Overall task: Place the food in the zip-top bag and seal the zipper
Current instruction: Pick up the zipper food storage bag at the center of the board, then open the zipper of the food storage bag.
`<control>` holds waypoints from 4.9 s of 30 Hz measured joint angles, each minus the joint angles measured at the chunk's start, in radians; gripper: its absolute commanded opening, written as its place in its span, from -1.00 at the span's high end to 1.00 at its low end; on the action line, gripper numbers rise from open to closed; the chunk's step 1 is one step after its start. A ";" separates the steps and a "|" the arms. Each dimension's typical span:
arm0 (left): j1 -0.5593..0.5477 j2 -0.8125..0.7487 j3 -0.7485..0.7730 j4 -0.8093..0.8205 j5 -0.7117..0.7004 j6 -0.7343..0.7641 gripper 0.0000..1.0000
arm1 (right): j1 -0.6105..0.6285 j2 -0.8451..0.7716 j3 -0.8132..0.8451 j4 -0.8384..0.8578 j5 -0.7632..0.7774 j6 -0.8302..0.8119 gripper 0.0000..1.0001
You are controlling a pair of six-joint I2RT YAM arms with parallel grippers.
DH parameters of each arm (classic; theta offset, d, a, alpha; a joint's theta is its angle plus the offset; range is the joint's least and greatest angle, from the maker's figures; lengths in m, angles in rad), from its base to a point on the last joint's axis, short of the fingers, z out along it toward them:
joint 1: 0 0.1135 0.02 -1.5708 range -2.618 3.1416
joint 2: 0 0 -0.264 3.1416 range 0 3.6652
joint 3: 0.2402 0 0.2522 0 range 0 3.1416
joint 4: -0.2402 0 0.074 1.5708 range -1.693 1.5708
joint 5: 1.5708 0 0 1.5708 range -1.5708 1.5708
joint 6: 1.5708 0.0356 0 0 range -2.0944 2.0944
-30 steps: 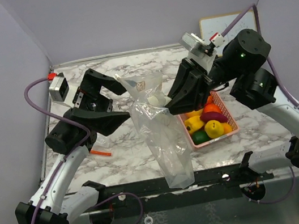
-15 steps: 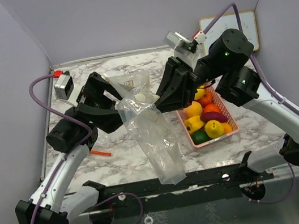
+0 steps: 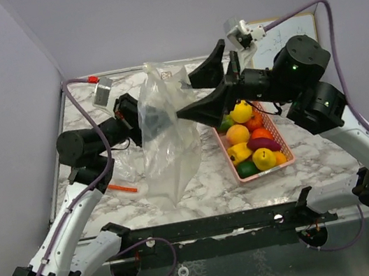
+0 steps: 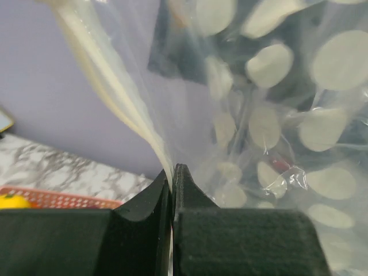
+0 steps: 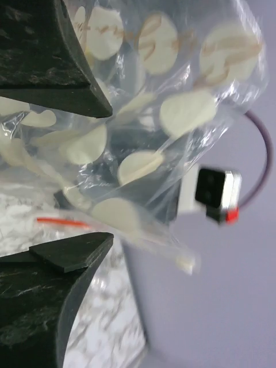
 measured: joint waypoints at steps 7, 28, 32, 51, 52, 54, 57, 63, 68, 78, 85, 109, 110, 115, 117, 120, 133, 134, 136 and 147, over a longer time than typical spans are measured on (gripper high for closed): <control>-0.001 -0.060 0.125 -0.673 -0.192 0.461 1.00 | -0.001 -0.119 0.010 -0.165 0.595 -0.064 -0.67; -0.006 0.106 0.257 -1.217 -0.930 0.664 1.00 | 0.000 0.272 0.117 -0.384 0.834 0.074 -0.50; -0.006 0.093 0.212 -1.168 -0.914 0.626 1.00 | 0.000 0.286 0.098 -0.303 0.830 0.100 -0.50; -0.006 0.082 0.100 -0.998 -0.808 0.492 1.00 | 0.000 0.463 0.100 -0.090 0.764 0.182 0.45; -0.006 0.080 0.097 -0.992 -0.801 0.489 1.00 | 0.000 0.470 0.103 -0.088 0.764 0.182 0.66; -0.006 0.080 0.092 -0.986 -0.792 0.486 1.00 | 0.000 0.480 0.104 -0.082 0.764 0.183 0.94; -0.006 0.075 0.087 -0.980 -0.780 0.486 1.00 | 0.003 0.484 0.104 -0.083 0.772 0.177 0.96; -0.006 0.048 0.079 -0.990 -0.778 0.522 0.36 | 0.014 0.462 0.087 -0.084 0.793 0.141 0.96; -0.008 -0.053 0.048 -1.007 -0.779 0.605 -0.50 | 0.002 0.380 0.019 -0.123 0.832 0.102 0.96; -0.008 -0.233 -0.045 -0.917 -0.748 0.658 -0.50 | -0.016 0.272 0.004 -0.147 0.774 0.087 0.96; -0.008 -0.196 -0.178 -0.727 -0.635 0.509 -0.51 | -0.021 0.272 0.004 -0.145 0.615 0.109 0.96; -0.008 -0.111 -0.202 -0.556 -0.552 0.354 1.00 | -0.053 0.210 -0.066 -0.122 0.457 0.212 0.96; -0.008 -0.113 -0.182 -0.602 -0.572 0.370 1.00 | -0.056 0.204 -0.064 -0.135 0.476 0.204 0.96; -0.008 -0.150 -0.085 -0.807 -0.704 0.486 1.00 | -0.065 0.177 -0.050 -0.244 0.628 0.114 0.96; -0.008 -0.171 -0.068 -0.861 -0.750 0.523 1.00 | -0.067 0.174 -0.050 -0.266 0.663 0.087 0.96; -0.008 -0.186 -0.065 -0.893 -0.768 0.554 0.90 | -0.072 0.174 -0.051 -0.288 0.681 0.061 0.96; -0.008 -0.130 -0.280 -0.475 -0.426 0.347 -0.44 | -0.134 0.184 -0.040 -0.184 0.580 0.129 0.96; -0.008 -0.123 -0.280 -0.457 -0.416 0.338 -0.56 | -0.137 0.188 -0.033 -0.179 0.573 0.134 0.96; -0.008 -0.111 -0.280 -0.420 -0.399 0.326 -0.84 | -0.142 0.207 -0.010 -0.164 0.554 0.144 0.96; -0.074 0.013 -0.239 -0.357 -0.390 0.349 -0.98 | -0.142 0.272 0.017 -0.130 0.491 0.186 0.96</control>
